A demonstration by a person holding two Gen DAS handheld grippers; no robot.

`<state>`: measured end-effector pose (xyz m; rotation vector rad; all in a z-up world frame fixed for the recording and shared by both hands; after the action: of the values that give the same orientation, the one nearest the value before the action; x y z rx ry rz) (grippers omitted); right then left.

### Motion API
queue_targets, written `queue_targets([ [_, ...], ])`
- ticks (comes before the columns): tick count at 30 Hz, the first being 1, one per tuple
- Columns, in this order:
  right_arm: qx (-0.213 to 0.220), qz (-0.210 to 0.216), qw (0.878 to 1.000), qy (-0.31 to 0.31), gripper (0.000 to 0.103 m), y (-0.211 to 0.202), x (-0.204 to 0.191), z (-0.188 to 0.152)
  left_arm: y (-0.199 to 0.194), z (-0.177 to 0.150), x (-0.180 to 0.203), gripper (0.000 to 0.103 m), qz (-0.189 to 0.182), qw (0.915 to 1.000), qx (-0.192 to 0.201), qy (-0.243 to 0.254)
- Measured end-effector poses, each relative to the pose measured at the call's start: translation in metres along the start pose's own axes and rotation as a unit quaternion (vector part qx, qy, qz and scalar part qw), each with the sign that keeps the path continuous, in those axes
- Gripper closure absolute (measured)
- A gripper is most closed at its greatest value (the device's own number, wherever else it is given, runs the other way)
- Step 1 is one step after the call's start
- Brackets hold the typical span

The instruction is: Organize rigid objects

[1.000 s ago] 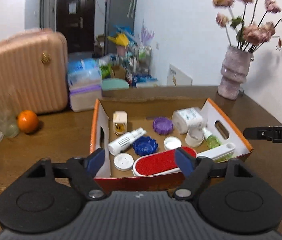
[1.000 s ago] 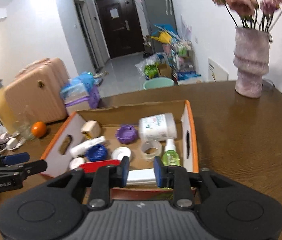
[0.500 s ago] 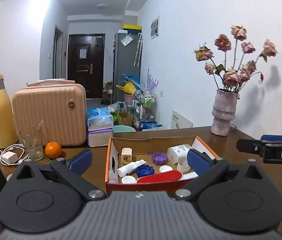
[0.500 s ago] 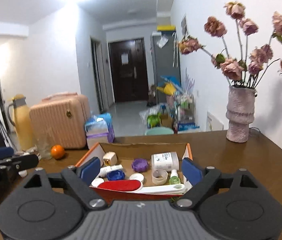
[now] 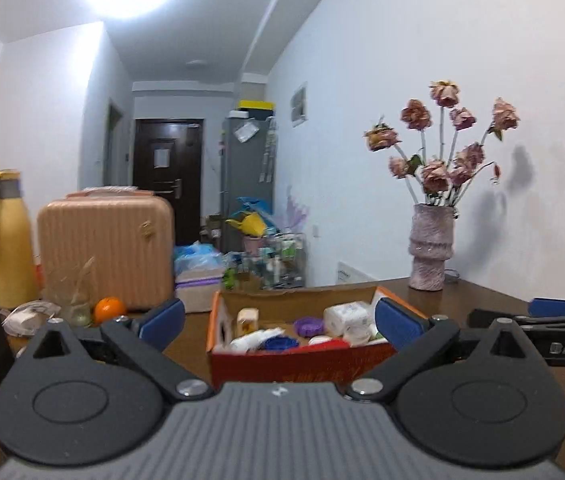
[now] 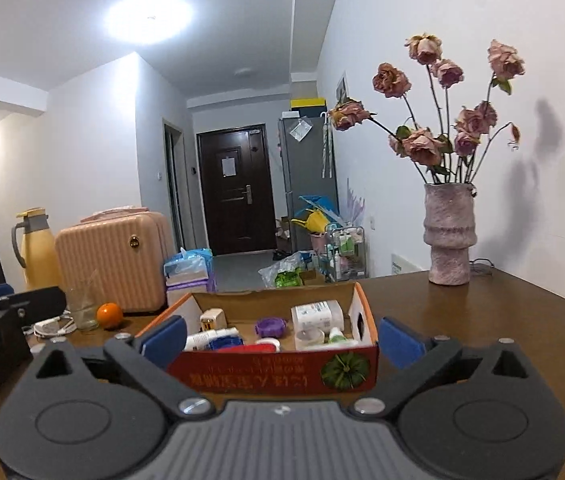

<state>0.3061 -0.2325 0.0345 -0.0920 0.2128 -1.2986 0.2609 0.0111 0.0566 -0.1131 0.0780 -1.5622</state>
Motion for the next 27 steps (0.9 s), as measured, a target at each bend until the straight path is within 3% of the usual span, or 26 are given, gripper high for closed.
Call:
queue_targets([
  [5,0.011,0.01,0.999,-0.038,0.0,-0.05,-0.009,-0.023,-0.047,-0.023,0.002,0.0,0.015,0.9998,0.003,0.011],
  [9,0.017,0.02,0.997,-0.075,0.0,-0.098,-0.019,-0.048,-0.088,-0.042,0.003,0.0,-0.011,0.9995,-0.003,0.029],
  [15,0.018,0.024,0.996,-0.083,0.0,-0.155,-0.034,-0.079,-0.141,-0.072,0.005,0.0,-0.008,0.9994,0.01,0.032],
  [21,0.019,0.017,0.996,-0.086,0.0,-0.197,-0.049,-0.092,-0.178,-0.097,-0.001,0.0,0.02,0.9991,-0.007,0.035],
  [27,-0.002,0.018,0.998,-0.055,0.0,-0.219,-0.066,-0.101,-0.208,-0.109,0.0,0.0,0.015,0.999,-0.03,0.028],
])
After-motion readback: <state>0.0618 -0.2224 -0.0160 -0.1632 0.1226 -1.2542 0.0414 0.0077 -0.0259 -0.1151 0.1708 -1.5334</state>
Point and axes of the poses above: each gripper's, at about its wrist camera, not at the fingertips, and y roughly the way its jaws point, x to its right, z to its top, the point moved 2 cm from there along y, roughly the way its jaws point, and after that the axes turned 2 degrees about x, right-handed, at the moved point
